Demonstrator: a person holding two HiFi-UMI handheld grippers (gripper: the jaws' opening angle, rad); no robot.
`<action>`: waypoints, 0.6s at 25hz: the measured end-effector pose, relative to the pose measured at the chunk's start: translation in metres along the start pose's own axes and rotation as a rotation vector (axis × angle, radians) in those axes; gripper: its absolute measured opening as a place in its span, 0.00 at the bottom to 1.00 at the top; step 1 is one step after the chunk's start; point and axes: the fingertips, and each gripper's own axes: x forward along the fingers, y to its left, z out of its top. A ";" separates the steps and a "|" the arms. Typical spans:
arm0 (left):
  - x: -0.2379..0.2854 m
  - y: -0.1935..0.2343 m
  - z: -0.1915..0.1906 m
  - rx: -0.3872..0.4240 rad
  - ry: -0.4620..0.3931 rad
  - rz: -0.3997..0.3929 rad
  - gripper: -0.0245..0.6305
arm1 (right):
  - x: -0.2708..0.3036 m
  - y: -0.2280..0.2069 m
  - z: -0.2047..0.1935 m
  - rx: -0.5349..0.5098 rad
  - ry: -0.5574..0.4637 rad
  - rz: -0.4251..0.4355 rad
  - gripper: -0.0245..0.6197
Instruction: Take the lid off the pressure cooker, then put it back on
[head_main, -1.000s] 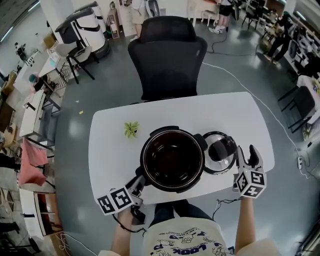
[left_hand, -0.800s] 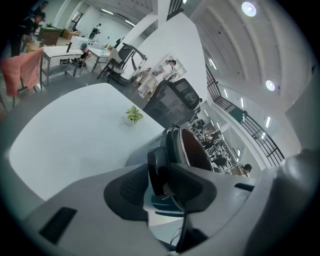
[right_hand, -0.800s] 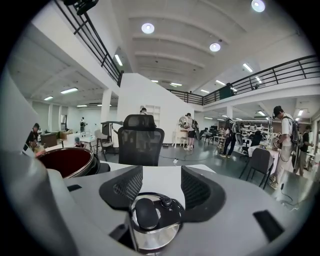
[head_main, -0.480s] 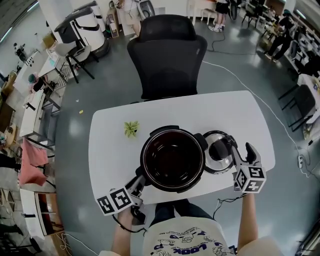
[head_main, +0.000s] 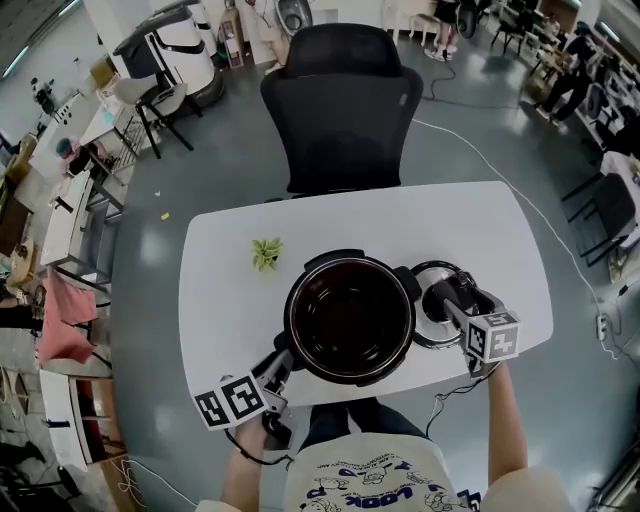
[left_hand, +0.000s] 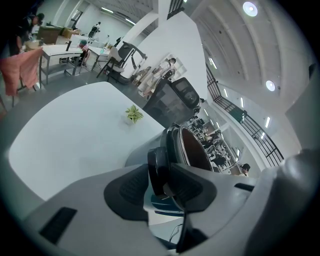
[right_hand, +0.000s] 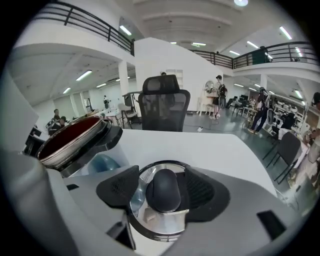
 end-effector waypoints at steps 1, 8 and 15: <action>0.000 0.000 0.000 0.001 0.001 -0.001 0.25 | 0.005 -0.002 -0.004 0.006 0.021 0.005 0.51; 0.004 -0.001 0.001 -0.001 0.006 0.000 0.25 | 0.041 -0.014 -0.024 -0.001 0.143 0.026 0.56; 0.001 0.000 0.001 -0.003 0.011 -0.004 0.25 | 0.060 -0.012 -0.043 -0.021 0.232 0.047 0.56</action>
